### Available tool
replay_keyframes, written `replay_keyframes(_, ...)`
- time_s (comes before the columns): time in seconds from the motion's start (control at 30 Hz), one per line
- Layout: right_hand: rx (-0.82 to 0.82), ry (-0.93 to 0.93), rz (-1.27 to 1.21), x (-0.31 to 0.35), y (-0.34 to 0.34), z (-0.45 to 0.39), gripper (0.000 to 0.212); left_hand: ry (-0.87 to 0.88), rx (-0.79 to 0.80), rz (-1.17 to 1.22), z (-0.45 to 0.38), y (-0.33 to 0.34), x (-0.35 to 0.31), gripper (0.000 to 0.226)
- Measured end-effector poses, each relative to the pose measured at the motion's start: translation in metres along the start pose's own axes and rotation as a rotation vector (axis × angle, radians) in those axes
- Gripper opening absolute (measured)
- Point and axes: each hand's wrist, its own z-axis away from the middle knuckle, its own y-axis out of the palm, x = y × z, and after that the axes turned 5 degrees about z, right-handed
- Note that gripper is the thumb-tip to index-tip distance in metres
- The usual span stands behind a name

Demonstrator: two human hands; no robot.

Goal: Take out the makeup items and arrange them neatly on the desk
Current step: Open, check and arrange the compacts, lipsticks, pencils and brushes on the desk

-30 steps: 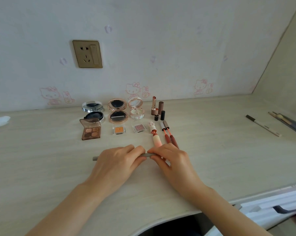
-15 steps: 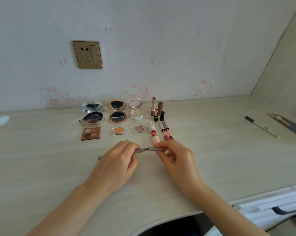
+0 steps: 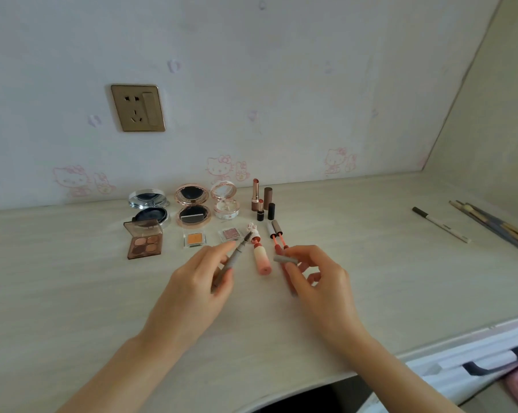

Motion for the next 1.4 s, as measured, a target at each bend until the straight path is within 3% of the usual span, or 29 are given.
replay_keyframes(0.1, -0.026, 0.036, 0.047, -0.005, -0.014, -0.005, 0.018, -0.061, 0.008, 0.105, -0.005, 0.009, -0.015, 0.043)
replay_keyframes(0.37, -0.071, 0.048, 0.172, -0.027, -0.046, -0.028, 0.018, -0.086, 0.157, 0.068, -0.039, 0.048, -0.051, 0.018)
replay_keyframes(0.53, -0.066, 0.055, 0.288, -0.042, -0.058, -0.047, 0.012, -0.192, 0.218, 0.075, -0.072, 0.084, -0.054, 0.017)
replay_keyframes(0.7, 0.045, -0.046, 0.690, -0.052, -0.063, -0.054, 0.018, -0.278, 0.335, -0.023, -0.094, 0.115, -0.047, 0.023)
replay_keyframes(0.83, 0.052, -0.209, 0.833, -0.061, -0.063, -0.052, 0.020, -0.211, 0.418, -0.230, -0.102, 0.127, -0.046, 0.026)
replay_keyframes(1.1, -0.019, -0.308, 0.790, -0.075, -0.055, -0.056, 0.015, -0.026, 0.540, -0.521, -0.104, 0.131, -0.046, 0.035)
replay_keyframes(1.27, -0.038, -0.410, 0.866, -0.078, -0.055, -0.053, 0.010, 0.071, 0.503, -0.435, -0.094, 0.114, -0.048, 0.032)
replay_keyframes(1.4, 0.014, -0.407, 0.843, -0.078, -0.054, -0.048, 0.009, 0.053, 0.600, -0.242, -0.077, 0.094, -0.053, 0.037)
